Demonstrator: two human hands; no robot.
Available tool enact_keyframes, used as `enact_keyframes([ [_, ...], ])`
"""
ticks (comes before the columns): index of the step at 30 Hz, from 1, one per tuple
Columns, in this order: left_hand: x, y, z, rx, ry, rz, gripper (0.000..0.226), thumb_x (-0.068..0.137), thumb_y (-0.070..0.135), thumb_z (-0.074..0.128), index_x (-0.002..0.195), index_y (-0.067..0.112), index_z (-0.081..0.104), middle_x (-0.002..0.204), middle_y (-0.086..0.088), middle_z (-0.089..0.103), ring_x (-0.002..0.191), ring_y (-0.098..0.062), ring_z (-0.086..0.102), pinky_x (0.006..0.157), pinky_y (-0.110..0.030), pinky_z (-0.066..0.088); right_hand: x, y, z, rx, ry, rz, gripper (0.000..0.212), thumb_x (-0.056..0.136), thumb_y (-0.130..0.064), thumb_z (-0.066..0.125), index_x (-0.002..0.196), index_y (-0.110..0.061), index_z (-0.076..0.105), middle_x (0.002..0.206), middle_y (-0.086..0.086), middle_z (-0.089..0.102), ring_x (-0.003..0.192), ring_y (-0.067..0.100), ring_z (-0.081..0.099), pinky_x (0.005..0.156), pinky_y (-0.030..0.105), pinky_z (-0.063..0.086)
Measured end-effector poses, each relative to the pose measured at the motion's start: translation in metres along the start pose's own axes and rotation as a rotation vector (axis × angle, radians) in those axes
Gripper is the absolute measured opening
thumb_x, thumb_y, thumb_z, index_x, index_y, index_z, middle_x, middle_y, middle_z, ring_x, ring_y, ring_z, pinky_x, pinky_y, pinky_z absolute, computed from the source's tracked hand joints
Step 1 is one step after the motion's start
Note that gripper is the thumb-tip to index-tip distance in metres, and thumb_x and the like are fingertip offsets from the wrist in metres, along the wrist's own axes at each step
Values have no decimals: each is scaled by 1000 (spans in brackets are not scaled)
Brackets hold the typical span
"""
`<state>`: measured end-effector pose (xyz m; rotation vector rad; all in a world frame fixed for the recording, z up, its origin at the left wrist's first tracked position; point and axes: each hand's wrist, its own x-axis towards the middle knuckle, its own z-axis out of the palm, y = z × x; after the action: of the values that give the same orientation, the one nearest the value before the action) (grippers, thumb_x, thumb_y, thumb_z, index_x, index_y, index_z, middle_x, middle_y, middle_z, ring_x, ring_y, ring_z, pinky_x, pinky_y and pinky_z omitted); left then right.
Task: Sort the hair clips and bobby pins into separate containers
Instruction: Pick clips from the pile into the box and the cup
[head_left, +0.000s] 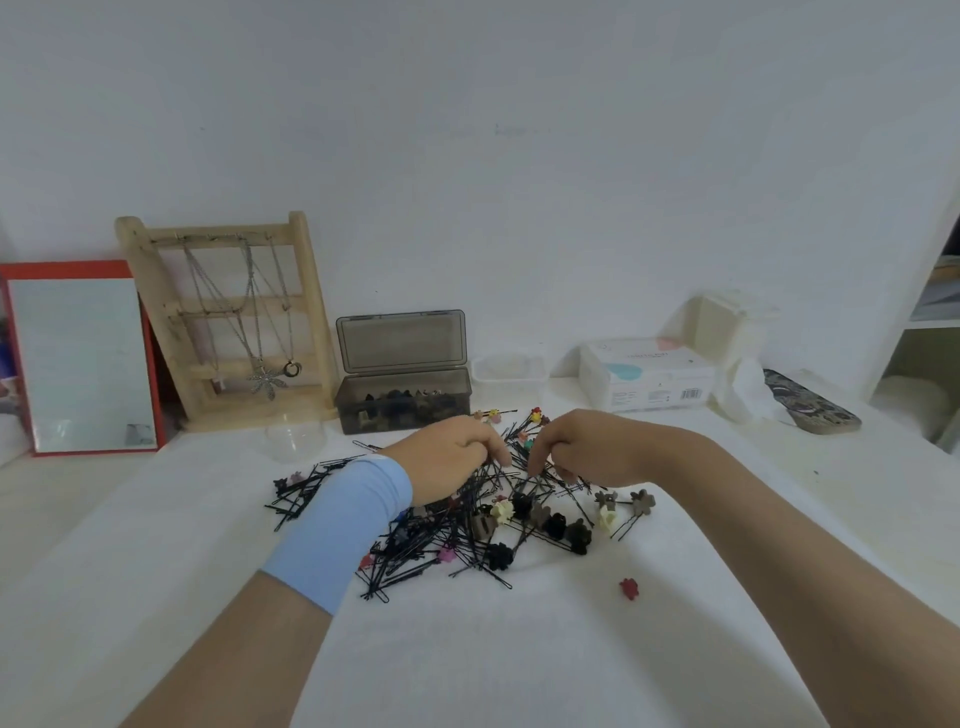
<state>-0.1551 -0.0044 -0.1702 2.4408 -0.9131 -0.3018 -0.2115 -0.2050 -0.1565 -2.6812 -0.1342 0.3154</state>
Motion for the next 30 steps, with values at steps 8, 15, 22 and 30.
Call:
enact_keyframes([
  [8, 25, 18, 26, 317, -180, 38, 24, 92, 31, 62, 113, 29, 73, 98, 11, 65, 80, -10, 58, 75, -25, 49, -16, 11, 7, -225, -153, 120, 38, 62, -49, 86, 92, -29, 76, 78, -11, 64, 69, 11, 60, 66, 31, 56],
  [15, 21, 12, 11, 241, -47, 22, 16, 90, 38, 66, 99, 26, 70, 103, 15, 63, 95, 1, 51, 95, -27, 48, -17, 16, 0, -134, -54, 136, 27, 76, -49, 71, 88, -27, 64, 84, -1, 70, 67, 22, 65, 63, 33, 55],
  [22, 17, 6, 3, 143, 23, 71, 17, 84, 38, 72, 99, 35, 64, 98, 17, 63, 94, -5, 59, 90, -26, 48, -6, 9, 1, -57, 11, 158, 49, 101, -45, 33, 84, -9, 62, 70, 1, 67, 65, 17, 56, 64, 28, 43],
  [30, 17, 32, 25, 378, -221, 100, 33, 88, 35, 68, 121, 33, 69, 100, 12, 63, 88, -12, 57, 84, -24, 49, -8, 19, 4, -91, 4, 124, 32, 72, -50, 79, 89, -25, 67, 82, -1, 74, 64, 12, 67, 66, 34, 59],
])
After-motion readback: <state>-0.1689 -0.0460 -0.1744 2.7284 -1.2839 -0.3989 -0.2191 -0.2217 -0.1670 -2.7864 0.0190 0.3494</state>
